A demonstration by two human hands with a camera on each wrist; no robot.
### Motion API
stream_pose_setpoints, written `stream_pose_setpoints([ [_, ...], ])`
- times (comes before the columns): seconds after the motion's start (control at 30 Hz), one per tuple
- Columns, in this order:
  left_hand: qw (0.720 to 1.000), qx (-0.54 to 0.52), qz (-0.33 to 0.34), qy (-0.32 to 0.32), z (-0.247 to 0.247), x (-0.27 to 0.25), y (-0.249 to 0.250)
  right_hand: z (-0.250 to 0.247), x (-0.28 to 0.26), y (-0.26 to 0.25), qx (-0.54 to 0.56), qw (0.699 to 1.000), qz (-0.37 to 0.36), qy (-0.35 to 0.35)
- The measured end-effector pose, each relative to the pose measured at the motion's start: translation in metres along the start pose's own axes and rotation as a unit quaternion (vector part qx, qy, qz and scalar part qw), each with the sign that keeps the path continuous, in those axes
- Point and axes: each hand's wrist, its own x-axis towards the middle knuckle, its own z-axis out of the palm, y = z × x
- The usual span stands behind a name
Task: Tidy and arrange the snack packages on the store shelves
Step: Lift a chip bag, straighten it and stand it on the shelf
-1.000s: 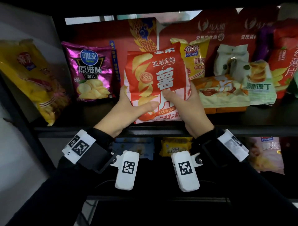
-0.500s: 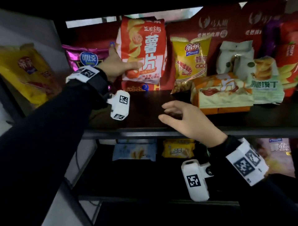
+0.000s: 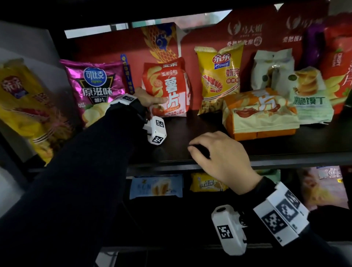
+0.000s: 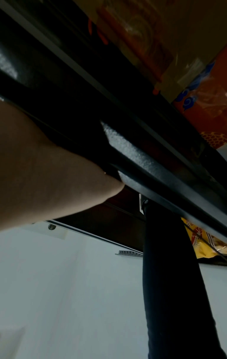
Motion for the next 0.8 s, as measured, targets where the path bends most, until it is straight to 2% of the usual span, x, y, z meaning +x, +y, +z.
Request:
stream_pose_setpoints([
  [0.13,0.999,0.04,0.031,0.011,-0.002,0.009,0.002,0.002,-0.002,-0.003,-0.005,1.0,-0.001,0.025],
  [0.3,0.996,0.087,0.036,0.005,-0.001,0.012,-0.006,0.005,-0.003,-0.005,-0.01,0.998,-0.006,0.061],
  [0.4,0.989,0.145,0.018,0.009,0.0,0.006,-0.001,0.005,-0.004,-0.006,-0.015,0.998,-0.005,0.065],
  [0.6,0.961,0.248,-0.026,-0.119,-0.026,-0.044,0.046,0.001,-0.006,-0.005,-0.002,0.998,-0.02,0.053],
  [0.73,0.972,0.191,0.059,-0.121,-0.011,-0.09,0.086,-0.003,-0.015,-0.001,0.03,0.996,-0.034,0.073],
  [0.8,0.98,0.027,0.023,-0.195,0.014,-0.111,0.101,-0.005,-0.023,0.004,0.04,0.994,-0.033,0.1],
])
